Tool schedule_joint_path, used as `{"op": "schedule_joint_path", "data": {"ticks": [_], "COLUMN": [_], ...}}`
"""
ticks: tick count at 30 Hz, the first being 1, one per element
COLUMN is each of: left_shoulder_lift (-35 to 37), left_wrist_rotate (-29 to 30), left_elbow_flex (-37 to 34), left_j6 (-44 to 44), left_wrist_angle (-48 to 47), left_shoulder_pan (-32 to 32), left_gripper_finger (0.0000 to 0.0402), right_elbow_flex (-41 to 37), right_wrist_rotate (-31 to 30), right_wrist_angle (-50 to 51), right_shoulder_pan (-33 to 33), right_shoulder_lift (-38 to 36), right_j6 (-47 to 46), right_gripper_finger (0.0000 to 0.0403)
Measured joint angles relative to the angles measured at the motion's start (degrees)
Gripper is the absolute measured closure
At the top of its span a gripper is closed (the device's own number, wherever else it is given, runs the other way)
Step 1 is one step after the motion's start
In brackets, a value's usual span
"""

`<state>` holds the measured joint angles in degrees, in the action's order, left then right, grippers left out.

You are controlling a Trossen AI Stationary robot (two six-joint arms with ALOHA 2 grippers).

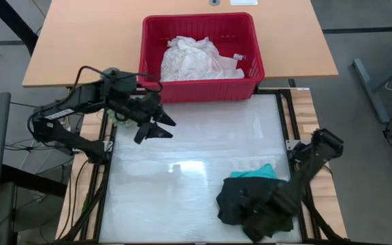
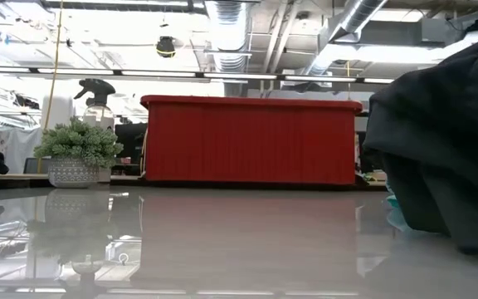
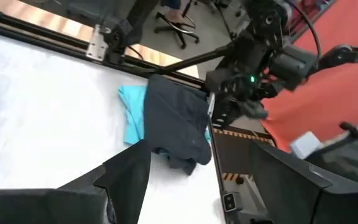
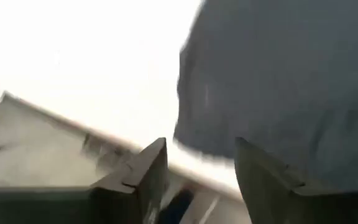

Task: Fold Laundry from Bin
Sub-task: Stack the black shorts on top of the blue shorts

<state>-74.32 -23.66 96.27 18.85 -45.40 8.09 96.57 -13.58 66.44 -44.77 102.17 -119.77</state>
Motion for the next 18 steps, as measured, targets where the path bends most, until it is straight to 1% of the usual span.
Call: {"op": "schedule_joint_path", "data": {"ticks": [2,3,5,8,10,13,18], "left_shoulder_lift": [0.22,0.22,0.24,0.24,0.24,0.22,0.22], "left_wrist_rotate": [1.18,1.79,1.98,2.82,4.38,7.07,10.16], "left_elbow_flex": [0.00,0.00,0.00,0.00,-0.02,-0.02,-0.02], "left_j6": [-0.21,-0.17,0.22,0.27,0.23,-0.15,-0.52], "left_wrist_angle": [-0.94,-1.28,-2.17,-3.86,-4.93,-5.30,-5.08], "left_shoulder_pan": [-0.22,-0.27,-0.55,-1.50,-2.46,-3.78,-5.92], "left_gripper_finger": [0.0146,0.0146,0.0146,0.0146,0.0146,0.0146,0.0146], "right_elbow_flex": [-0.08,-0.17,-0.28,-0.47,-0.37,-0.35,-0.34], "right_wrist_rotate": [-2.60,-2.69,-2.24,-0.24,1.57,7.34,9.21], "right_wrist_angle": [-0.63,-1.83,-1.80,-0.26,-0.42,0.31,2.85], "right_shoulder_pan": [2.94,4.35,6.72,8.73,8.81,7.45,3.77], "right_shoulder_lift": [1.37,2.31,4.55,7.33,8.75,10.69,11.41], "right_j6": [5.75,8.61,12.78,16.17,16.17,12.87,4.83], "right_gripper_finger": [0.0206,0.0216,0.0235,0.0258,0.0270,0.0284,0.0292]}}
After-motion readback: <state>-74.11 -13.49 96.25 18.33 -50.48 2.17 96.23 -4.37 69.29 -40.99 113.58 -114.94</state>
